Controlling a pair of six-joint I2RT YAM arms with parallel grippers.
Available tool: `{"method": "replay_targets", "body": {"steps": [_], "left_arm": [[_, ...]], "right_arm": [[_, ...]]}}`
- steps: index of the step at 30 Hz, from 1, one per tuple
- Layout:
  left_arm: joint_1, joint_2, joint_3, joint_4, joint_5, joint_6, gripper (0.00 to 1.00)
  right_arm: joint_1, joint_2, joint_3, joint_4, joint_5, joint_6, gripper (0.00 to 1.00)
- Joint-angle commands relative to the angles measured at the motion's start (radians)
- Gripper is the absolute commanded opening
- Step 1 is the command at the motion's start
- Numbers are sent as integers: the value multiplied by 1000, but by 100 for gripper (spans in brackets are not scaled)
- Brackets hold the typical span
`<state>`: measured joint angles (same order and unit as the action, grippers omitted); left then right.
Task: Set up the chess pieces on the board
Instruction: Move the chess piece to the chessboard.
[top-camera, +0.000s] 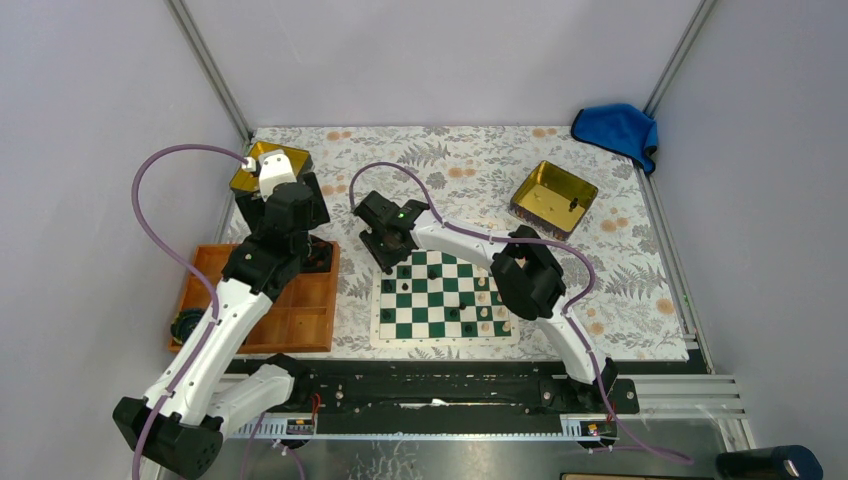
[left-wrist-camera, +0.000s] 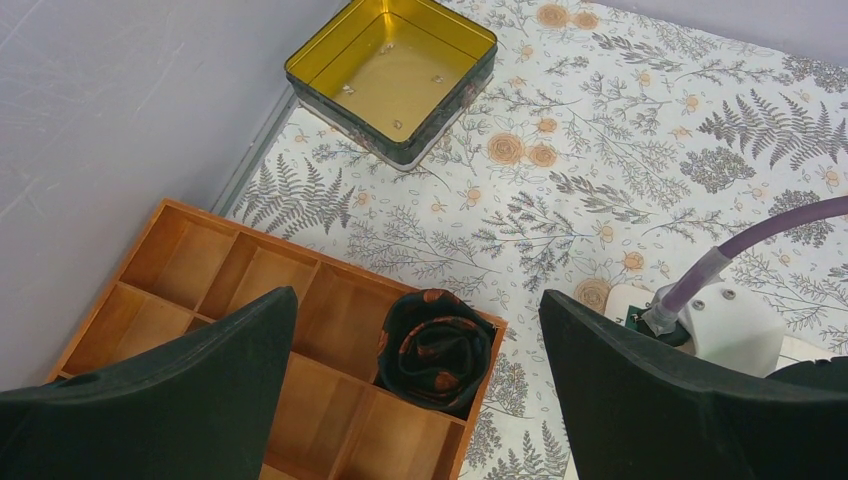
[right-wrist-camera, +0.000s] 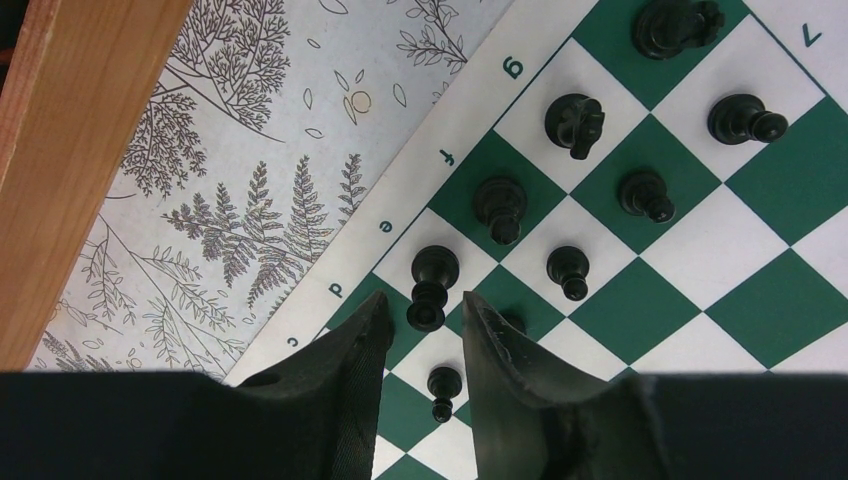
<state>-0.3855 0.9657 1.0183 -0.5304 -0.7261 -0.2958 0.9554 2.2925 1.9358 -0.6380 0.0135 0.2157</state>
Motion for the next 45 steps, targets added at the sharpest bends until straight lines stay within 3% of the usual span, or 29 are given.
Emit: {"method": "replay_targets", "body": {"steps": [1,11,23,28,37,45], "left_arm": [[-3,-7,-7,68,-19,11,99],[-4,-4,5,62,-22,12,99],[-3,8,11,59,-5,6,99],[-4,11,12,56,3,3,99],[-4,17,10,52,10,-2,99],[-4,19,5,49,19,-9,99]], "right_arm": [[-6,-19,17,4,0,-6,40],[-6,-109,40,-26,41,-11,43],[-124,-329,-88,-13,291,4,56],[-186,-344,-151,-51,255,21,57],[-185,-362,-282,-40,81,52,57],[-162,-355,-335,-32,21,45,57]]}}
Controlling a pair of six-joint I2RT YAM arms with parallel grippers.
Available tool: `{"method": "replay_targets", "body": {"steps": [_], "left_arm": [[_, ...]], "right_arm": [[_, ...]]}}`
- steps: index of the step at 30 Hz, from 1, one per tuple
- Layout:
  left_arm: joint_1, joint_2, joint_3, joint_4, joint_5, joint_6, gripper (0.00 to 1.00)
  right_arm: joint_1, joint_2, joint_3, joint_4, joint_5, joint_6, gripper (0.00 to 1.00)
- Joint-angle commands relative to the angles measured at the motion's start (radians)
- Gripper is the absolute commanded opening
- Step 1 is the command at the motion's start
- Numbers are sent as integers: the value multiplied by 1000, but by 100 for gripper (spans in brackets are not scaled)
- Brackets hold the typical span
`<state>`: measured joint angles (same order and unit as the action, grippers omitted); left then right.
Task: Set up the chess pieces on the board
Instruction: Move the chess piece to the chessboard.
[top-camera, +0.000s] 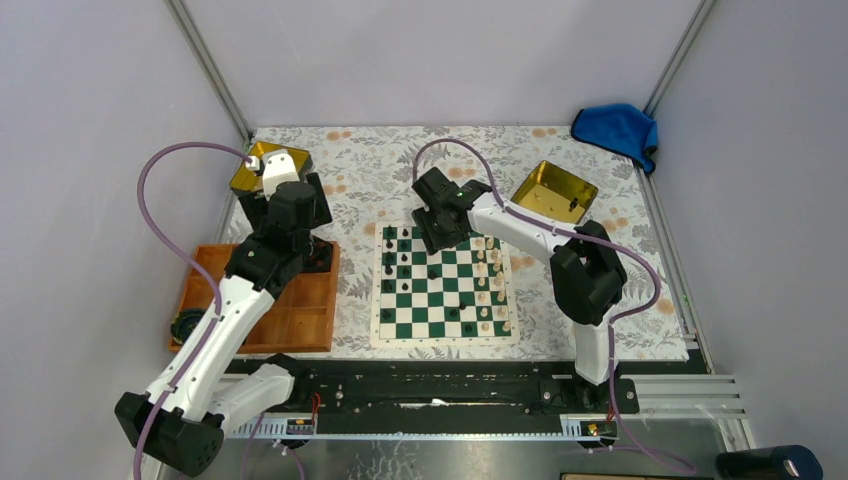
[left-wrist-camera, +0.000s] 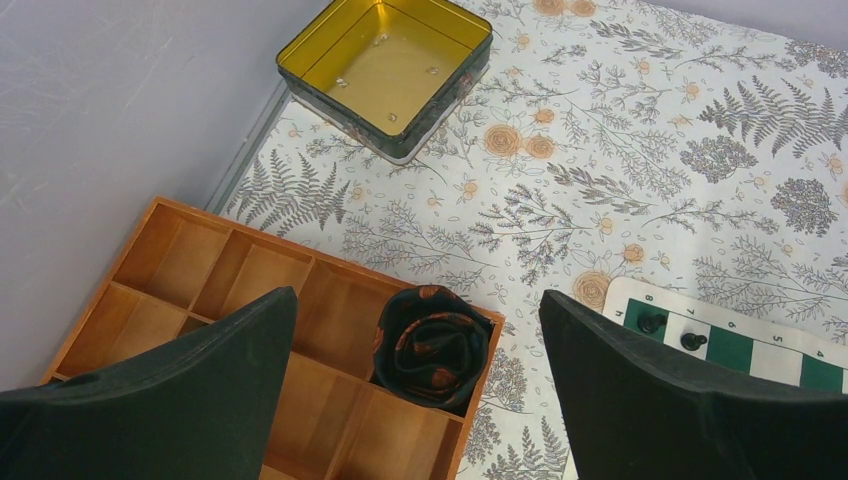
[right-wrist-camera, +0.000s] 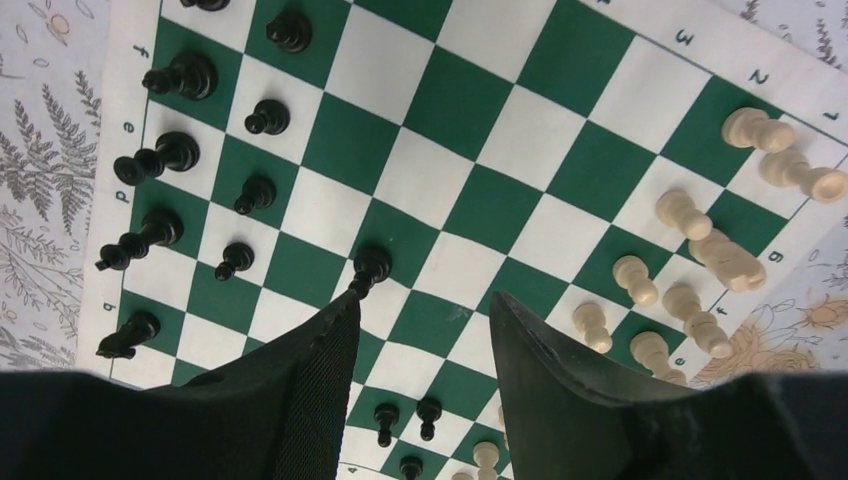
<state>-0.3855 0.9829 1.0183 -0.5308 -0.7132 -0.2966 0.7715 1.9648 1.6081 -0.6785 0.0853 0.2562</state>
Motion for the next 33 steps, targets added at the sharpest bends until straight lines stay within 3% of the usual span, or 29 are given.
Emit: {"method": "replay_targets", "body": {"steps": [1,33], "left_arm": [[-3,2,4,49,6,-9,99],[-4,10,-1,50,9,-12,99]], "right_arm": [[24,-24,-10,9,-54,5,57],[47,80,-25,43,-104,-2,50]]}}
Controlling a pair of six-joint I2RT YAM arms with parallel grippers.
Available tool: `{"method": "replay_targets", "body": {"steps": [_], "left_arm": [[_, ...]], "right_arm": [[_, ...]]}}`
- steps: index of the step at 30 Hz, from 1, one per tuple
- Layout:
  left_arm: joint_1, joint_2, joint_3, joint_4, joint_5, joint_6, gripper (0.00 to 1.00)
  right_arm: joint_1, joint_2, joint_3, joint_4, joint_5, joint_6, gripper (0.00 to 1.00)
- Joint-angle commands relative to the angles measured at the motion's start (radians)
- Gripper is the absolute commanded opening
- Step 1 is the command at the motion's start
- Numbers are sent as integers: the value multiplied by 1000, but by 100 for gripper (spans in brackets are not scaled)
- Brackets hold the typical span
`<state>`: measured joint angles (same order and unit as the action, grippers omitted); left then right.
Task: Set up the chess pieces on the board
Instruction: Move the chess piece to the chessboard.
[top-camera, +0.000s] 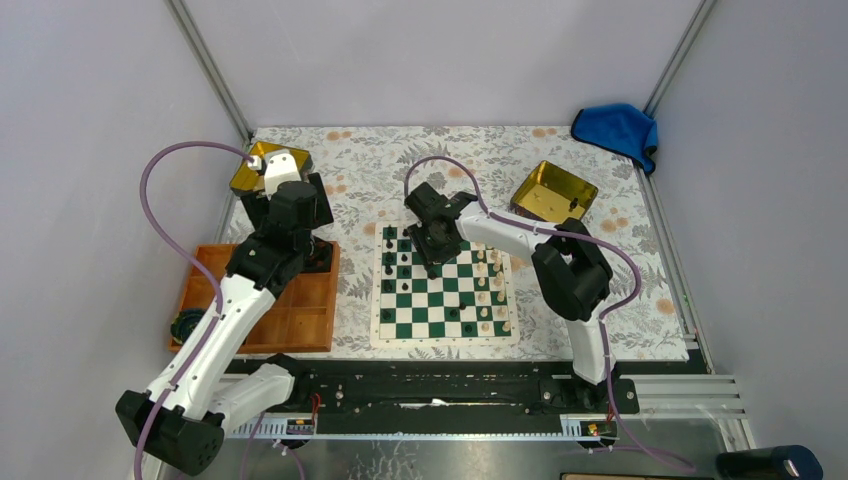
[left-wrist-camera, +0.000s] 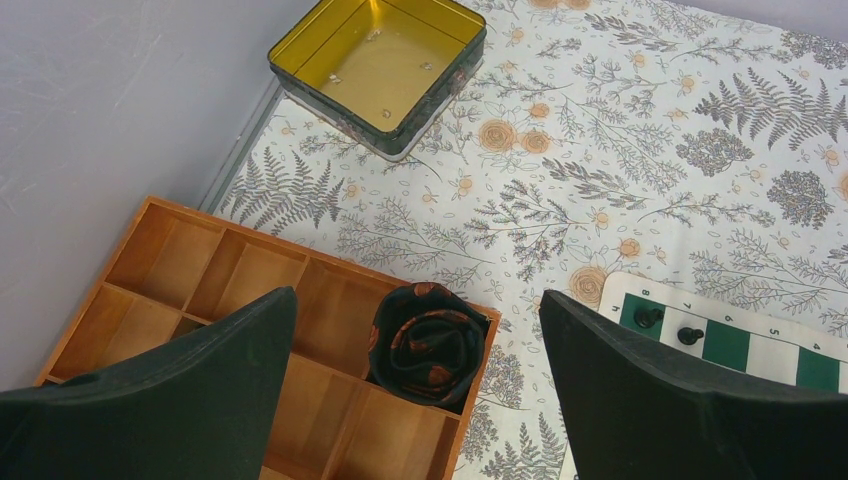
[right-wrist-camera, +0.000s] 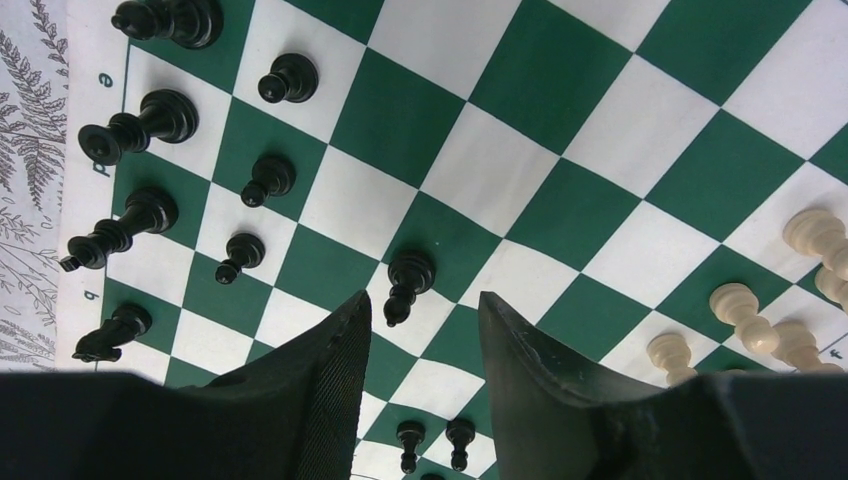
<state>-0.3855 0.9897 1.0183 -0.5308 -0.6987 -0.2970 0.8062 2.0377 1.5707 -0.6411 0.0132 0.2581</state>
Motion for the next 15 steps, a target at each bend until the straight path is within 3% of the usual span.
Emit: {"method": "replay_targets", "body": {"steps": [1,9,15], "left_arm": [[-4,4,-2,50,-5,-11,99],[-3,3,-4,51,-4,-11,99],[-4,-1,-6,51,-7,-10,99]], "right_arm": [[14,9,12,6,-35,-5,50],[20,24,21,1,-34,-6,45],[23,33,42,-13,-26,-11,26]]}}
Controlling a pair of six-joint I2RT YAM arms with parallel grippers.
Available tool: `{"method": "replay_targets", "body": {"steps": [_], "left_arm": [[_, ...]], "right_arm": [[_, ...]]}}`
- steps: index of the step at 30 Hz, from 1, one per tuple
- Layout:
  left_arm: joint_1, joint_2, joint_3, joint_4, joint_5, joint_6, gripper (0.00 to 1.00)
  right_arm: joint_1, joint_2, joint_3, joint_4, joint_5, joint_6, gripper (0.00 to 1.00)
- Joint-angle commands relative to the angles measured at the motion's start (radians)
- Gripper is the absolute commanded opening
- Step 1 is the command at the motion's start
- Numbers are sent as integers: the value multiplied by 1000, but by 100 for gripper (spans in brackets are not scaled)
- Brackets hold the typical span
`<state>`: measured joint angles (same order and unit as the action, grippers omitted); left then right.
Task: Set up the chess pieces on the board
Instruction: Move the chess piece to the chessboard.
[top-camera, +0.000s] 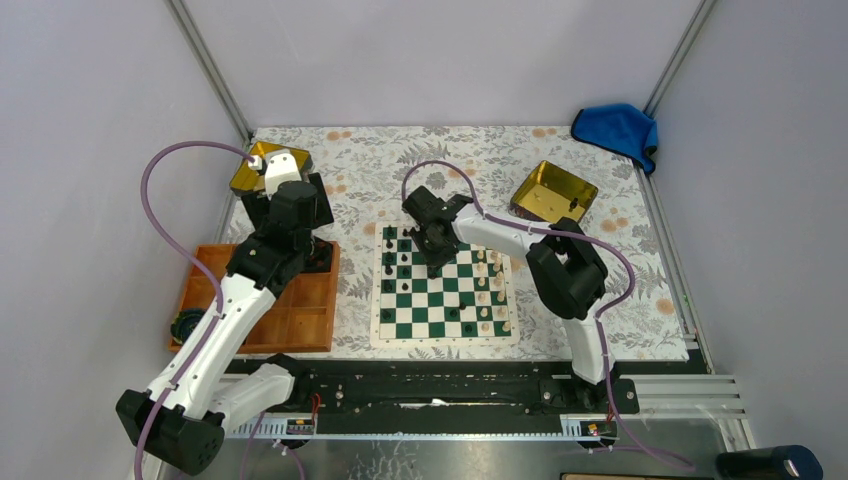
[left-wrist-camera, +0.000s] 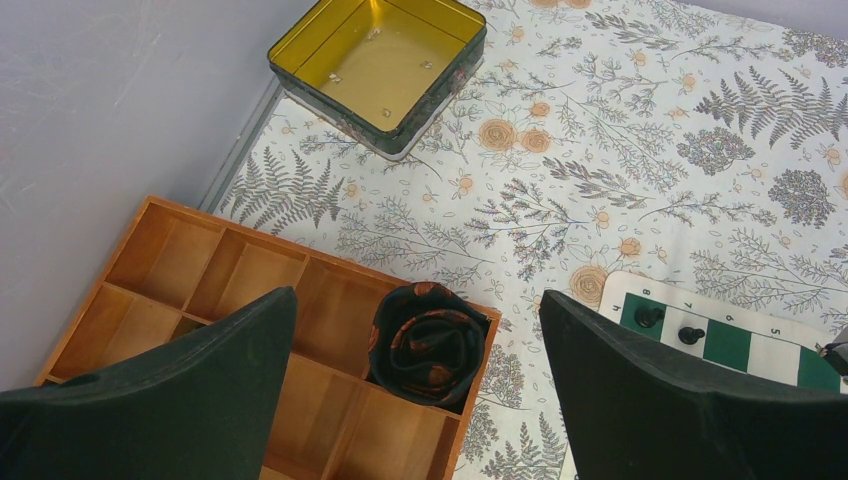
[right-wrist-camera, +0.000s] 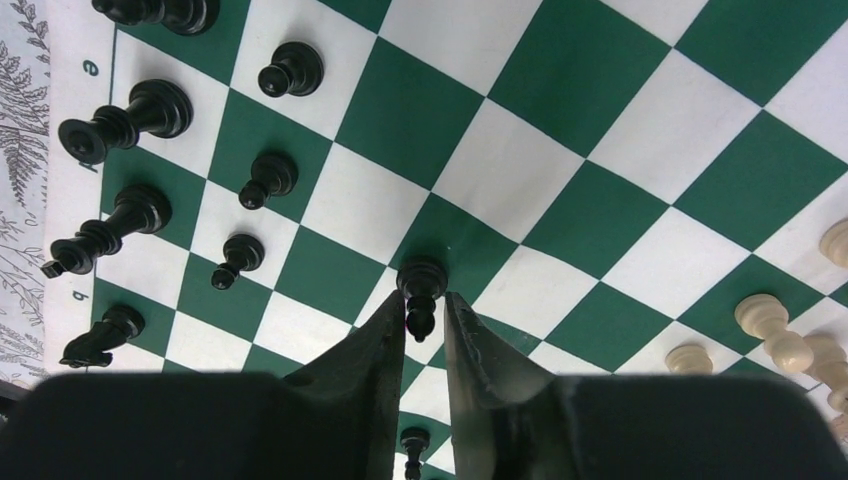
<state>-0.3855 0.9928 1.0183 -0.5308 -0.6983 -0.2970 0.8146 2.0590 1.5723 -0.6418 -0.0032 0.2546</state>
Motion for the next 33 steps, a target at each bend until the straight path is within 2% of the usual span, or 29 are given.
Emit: {"method": "replay_targets", "body": {"steps": [1,14,24,33], "left_arm": [[-4,-4,-5,51,-9,-10,99],[-3,-17,20,51,-28,-1,99],[-3,-37,32,43,-31,-1,99],[-4,-46,62,30,-27,-8,99]], "right_arm": [[15,13,42,-17,-7,-9,24],[47,-19,108,-69,56,-26,4],[91,-39,173,-117,77,-29,2],[181,-13,231,-163,68,-33,0]]}}
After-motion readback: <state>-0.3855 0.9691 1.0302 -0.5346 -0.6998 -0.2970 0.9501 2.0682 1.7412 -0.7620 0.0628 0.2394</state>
